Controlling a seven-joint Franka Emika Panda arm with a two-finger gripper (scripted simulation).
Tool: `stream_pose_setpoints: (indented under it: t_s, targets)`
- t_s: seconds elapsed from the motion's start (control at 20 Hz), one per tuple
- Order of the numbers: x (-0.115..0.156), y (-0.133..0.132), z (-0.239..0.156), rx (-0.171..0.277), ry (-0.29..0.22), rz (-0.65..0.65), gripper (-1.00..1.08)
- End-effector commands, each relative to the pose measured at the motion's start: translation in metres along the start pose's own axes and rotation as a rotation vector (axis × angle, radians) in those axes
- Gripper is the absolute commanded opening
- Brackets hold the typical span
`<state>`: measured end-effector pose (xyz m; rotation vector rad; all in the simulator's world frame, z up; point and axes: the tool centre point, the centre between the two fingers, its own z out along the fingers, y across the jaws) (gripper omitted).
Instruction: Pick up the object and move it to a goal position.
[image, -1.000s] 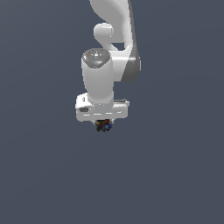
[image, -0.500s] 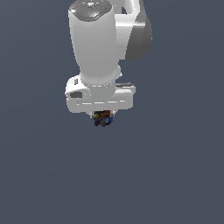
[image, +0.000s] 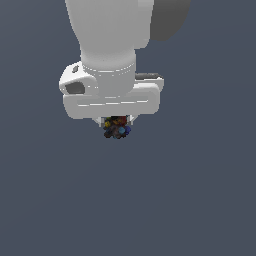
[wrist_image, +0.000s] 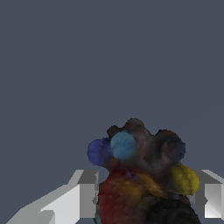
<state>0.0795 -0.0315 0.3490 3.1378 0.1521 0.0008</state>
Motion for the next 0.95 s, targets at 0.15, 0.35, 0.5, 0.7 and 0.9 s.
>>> stream_pose_setpoints:
  t_s: [0.15, 0.35, 0.5, 0.7, 0.9]
  targets:
    - [0.010, 0.000, -0.026, 0.000, 0.000, 0.000, -1.00]
    - [0.014, 0.000, -0.036, 0.000, 0.000, 0.000, -1.00]
    - [0.017, 0.000, -0.041, 0.000, 0.000, 0.000, -1.00]
    - [0.019, 0.000, -0.045, 0.000, 0.000, 0.000, -1.00]
    - [0.019, 0.000, -0.046, 0.000, 0.000, 0.000, -1.00]
